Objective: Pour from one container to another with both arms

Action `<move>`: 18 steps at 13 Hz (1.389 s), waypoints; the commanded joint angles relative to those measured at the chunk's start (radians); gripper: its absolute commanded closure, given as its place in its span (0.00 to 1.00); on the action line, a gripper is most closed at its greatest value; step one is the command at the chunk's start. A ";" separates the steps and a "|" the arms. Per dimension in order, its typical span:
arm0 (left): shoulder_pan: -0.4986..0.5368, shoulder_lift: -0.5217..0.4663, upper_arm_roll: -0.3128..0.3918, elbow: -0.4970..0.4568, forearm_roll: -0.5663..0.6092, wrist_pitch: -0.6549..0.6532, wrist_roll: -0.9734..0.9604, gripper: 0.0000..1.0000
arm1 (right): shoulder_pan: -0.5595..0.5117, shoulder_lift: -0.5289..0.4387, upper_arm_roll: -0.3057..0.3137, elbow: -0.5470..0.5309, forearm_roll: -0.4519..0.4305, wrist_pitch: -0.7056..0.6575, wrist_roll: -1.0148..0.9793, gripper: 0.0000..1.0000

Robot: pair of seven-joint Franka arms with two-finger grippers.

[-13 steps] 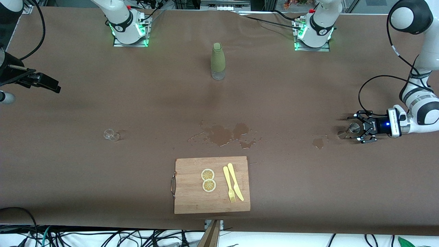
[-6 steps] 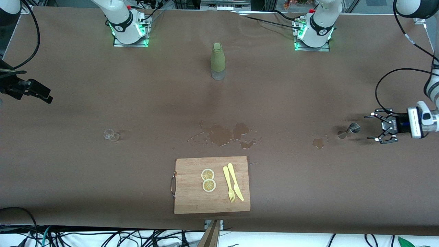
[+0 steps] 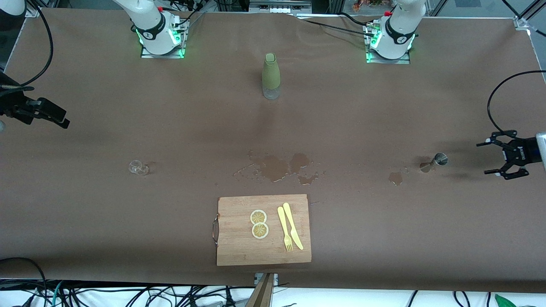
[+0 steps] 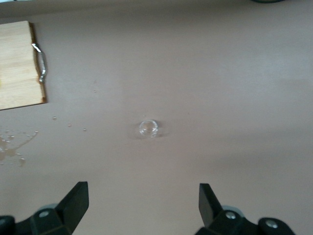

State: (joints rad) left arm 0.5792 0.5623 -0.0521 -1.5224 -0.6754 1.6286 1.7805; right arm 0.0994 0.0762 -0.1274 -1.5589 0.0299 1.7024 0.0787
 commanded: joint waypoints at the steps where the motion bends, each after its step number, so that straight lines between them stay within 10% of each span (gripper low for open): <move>1: 0.004 -0.112 -0.066 -0.028 0.098 0.025 -0.244 0.00 | -0.003 -0.019 0.000 -0.020 0.027 -0.018 -0.002 0.00; 12: 0.004 -0.544 -0.451 -0.067 0.522 -0.036 -1.733 0.00 | -0.015 -0.021 0.003 -0.039 0.004 -0.049 -0.010 0.00; 18: -0.005 -0.666 -0.488 -0.094 0.705 -0.165 -1.837 0.00 | -0.015 -0.021 0.003 -0.041 -0.005 -0.038 -0.011 0.00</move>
State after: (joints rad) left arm 0.5652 -0.0586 -0.5309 -1.5691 -0.0031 1.4602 -0.0498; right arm 0.0912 0.0764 -0.1281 -1.5789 0.0323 1.6531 0.0785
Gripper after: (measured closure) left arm 0.000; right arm 0.000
